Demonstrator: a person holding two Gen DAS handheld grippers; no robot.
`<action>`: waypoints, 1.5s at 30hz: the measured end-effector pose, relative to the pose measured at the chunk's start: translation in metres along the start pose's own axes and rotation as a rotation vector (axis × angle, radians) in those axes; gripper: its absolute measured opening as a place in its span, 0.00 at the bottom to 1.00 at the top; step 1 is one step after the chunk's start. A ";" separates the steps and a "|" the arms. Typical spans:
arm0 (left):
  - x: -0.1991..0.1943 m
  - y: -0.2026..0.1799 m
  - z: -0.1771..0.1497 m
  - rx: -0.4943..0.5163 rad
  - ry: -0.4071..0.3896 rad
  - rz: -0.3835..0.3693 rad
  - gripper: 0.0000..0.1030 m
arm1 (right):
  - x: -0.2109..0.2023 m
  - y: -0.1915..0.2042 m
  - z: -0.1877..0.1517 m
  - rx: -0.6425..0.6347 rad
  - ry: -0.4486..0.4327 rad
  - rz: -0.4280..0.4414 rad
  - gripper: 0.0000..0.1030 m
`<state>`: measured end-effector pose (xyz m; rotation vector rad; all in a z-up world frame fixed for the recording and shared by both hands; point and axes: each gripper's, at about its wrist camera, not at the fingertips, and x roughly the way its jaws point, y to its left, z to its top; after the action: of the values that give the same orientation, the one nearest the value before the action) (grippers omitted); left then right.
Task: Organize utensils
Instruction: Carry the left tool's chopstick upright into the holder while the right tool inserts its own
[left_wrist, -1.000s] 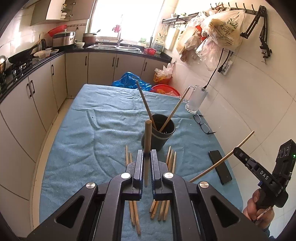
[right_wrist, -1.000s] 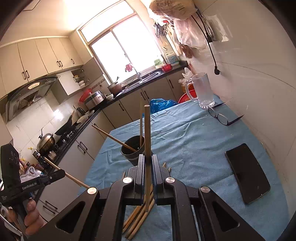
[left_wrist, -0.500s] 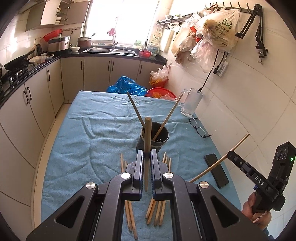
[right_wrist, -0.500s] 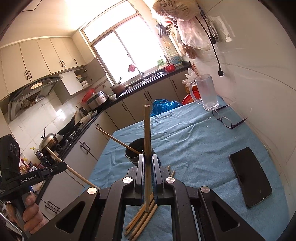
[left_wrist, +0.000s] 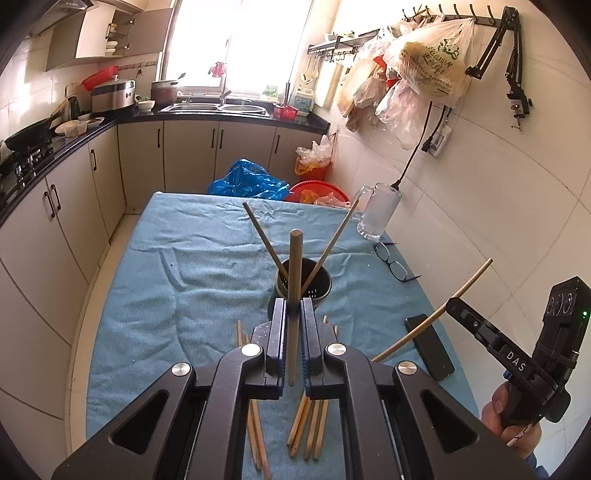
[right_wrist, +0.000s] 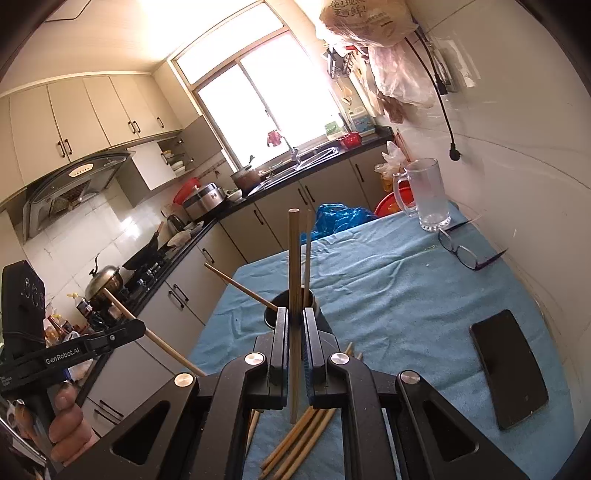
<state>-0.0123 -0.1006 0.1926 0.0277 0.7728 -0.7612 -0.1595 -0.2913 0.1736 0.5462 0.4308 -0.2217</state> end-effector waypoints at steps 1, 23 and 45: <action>0.000 -0.001 0.002 0.001 -0.002 0.000 0.06 | 0.001 0.001 0.002 -0.001 0.000 0.002 0.07; 0.011 -0.019 0.088 0.018 -0.093 -0.004 0.06 | 0.033 0.014 0.086 -0.001 -0.118 0.012 0.07; 0.113 0.009 0.086 -0.030 0.069 0.012 0.06 | 0.132 -0.016 0.076 0.050 0.064 -0.040 0.07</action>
<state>0.0994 -0.1883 0.1807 0.0322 0.8491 -0.7405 -0.0219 -0.3578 0.1652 0.5950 0.5001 -0.2539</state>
